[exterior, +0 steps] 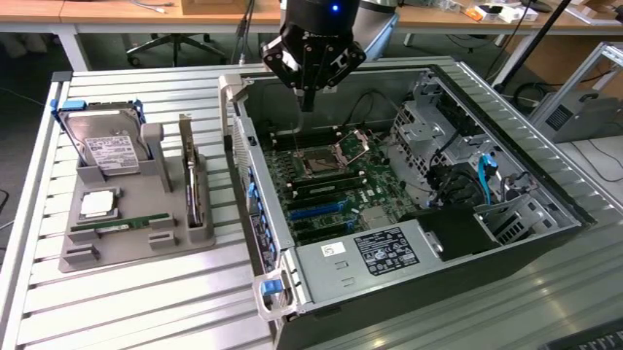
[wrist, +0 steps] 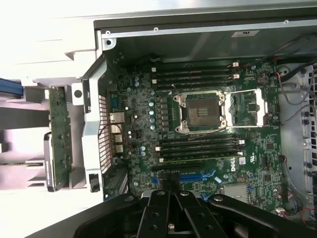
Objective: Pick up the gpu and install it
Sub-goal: 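Reach for the gpu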
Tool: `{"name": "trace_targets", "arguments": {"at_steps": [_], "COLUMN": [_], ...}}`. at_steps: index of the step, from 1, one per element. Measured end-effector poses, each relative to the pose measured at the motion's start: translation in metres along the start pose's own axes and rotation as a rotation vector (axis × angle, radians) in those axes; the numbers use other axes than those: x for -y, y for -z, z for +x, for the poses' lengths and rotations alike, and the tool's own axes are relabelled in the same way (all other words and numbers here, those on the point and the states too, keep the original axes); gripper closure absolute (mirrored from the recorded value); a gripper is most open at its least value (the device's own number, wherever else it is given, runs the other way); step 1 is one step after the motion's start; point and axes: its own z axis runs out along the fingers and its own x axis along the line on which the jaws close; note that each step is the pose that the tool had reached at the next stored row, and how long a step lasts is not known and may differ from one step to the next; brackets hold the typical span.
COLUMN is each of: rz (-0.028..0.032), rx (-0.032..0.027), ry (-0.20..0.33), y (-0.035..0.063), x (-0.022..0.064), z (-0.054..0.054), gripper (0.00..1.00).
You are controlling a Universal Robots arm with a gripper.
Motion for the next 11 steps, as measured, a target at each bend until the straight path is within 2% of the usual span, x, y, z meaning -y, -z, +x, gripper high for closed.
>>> {"name": "trace_targets", "arguments": {"at_steps": [11], "rz": [0.0], "rx": [0.0], "ry": [0.0], "y": [0.0002], "x": [0.0005], "z": [0.006], "gripper": [0.9]}}
